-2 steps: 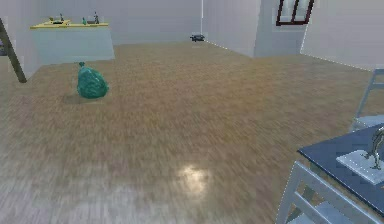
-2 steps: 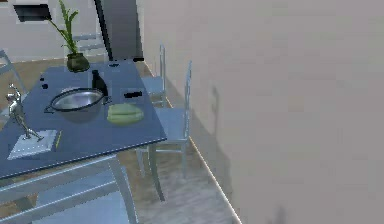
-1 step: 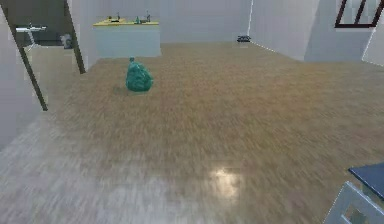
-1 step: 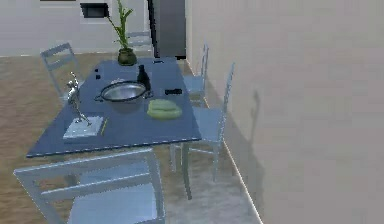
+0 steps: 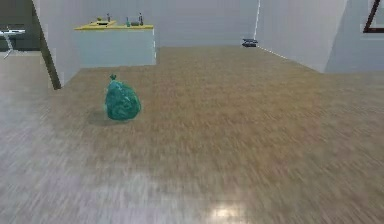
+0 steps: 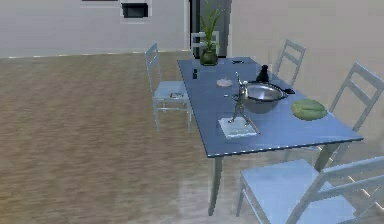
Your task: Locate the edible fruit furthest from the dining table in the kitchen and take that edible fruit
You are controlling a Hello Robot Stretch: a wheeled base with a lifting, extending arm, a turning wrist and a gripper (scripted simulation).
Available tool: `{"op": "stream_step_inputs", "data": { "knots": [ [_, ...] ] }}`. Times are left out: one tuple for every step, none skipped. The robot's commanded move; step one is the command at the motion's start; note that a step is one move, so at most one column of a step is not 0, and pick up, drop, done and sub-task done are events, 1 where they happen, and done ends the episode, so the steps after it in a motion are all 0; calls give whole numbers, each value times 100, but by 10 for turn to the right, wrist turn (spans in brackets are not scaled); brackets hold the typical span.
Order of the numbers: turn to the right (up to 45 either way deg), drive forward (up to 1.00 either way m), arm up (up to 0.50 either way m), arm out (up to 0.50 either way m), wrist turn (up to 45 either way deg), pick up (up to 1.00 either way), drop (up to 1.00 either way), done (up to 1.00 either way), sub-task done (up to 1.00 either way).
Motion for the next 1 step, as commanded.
{"op": "stream_step_inputs", "data": {
  "knots": [
    [-30,0,0,0,0,0,0,0,0]
  ]
}}
